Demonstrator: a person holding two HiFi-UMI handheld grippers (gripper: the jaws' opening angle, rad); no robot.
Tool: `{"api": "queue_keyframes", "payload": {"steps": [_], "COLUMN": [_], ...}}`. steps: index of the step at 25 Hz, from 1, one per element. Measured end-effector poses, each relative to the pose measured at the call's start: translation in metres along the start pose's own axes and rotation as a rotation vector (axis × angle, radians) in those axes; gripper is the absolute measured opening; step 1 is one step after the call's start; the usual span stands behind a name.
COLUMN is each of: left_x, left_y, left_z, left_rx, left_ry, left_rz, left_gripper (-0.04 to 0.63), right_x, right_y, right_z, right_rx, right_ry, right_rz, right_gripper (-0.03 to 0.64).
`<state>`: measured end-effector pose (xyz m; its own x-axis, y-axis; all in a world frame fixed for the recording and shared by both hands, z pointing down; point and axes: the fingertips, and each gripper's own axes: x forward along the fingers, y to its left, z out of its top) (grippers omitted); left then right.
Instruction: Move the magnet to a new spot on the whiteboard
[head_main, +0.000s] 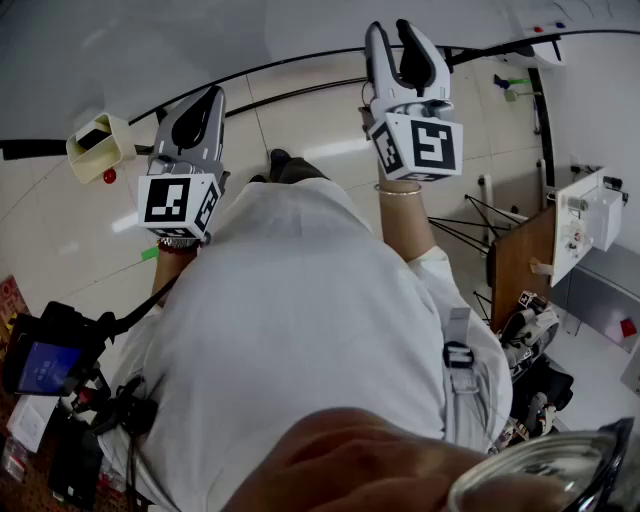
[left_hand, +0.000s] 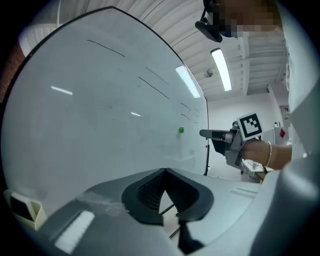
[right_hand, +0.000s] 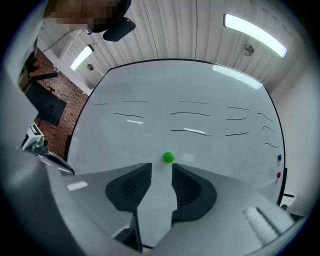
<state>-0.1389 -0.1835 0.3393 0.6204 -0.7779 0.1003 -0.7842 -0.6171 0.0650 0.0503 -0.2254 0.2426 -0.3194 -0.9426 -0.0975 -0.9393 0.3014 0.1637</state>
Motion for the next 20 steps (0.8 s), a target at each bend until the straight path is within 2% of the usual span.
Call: {"api": "queue_keyframes", "payload": {"steps": [3,6,11,14,20], "left_x": [0.003,0.013,0.035,0.043,0.054], "left_y": [0.001,0.006,0.012,0.017,0.022], "left_z": [0.008,0.012,0.018,0.011,0.012], "left_rx": [0.031,0.012,0.012,-0.010,0.003], "left_ry": [0.001,0.016,0.024,0.039,0.042], "left_rz": [0.021,0.056,0.054,0.052,0.059], "left_gripper": [0.006,0.006,0.006,0.006,0.006], "right_x": [0.017,0.038,0.066,0.072,0.075], "right_y": [-0.008,-0.016,-0.026,-0.022,-0.015], "right_z": [0.004,0.007,0.012,0.011,0.007], "right_rx": [0.000,0.017,0.033,0.044,0.023], "right_ry": [-0.002,-0.016,-0.035,-0.046,-0.039], "right_rz": [0.015,0.005,-0.036,-0.021,0.020], "right_gripper": [0.121,0.121,0.120,0.123,0.155]}}
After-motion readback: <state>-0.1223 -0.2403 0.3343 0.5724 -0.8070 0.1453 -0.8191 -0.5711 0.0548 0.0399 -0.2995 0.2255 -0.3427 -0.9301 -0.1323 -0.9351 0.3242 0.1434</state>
